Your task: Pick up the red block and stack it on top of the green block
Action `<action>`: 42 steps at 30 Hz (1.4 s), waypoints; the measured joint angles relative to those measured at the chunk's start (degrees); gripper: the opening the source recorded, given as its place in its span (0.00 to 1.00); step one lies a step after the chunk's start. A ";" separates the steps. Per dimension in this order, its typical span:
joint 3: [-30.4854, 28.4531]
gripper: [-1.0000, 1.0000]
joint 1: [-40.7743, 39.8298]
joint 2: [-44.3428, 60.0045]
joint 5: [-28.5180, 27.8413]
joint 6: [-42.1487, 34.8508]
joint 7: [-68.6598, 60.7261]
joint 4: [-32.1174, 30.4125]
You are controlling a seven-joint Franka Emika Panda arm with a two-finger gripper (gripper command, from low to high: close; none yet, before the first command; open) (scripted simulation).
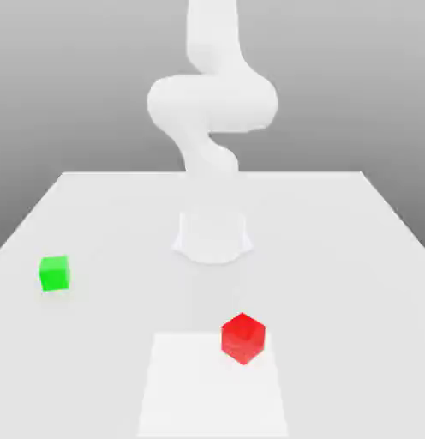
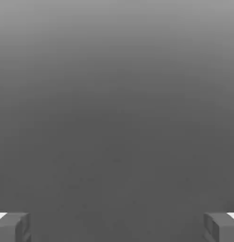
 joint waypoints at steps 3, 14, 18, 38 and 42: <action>-1.10 0.50 2.21 5.59 -0.34 4.12 -5.10 -4.99; -4.73 0.50 9.80 26.75 -1.11 19.49 -24.81 -23.50; -4.82 0.50 11.73 38.04 -0.51 27.71 -32.72 -29.52; -2.07 0.00 9.40 41.83 0.22 30.57 -34.44 -30.17; -4.93 0.00 4.34 36.49 -2.23 25.93 -30.38 -30.60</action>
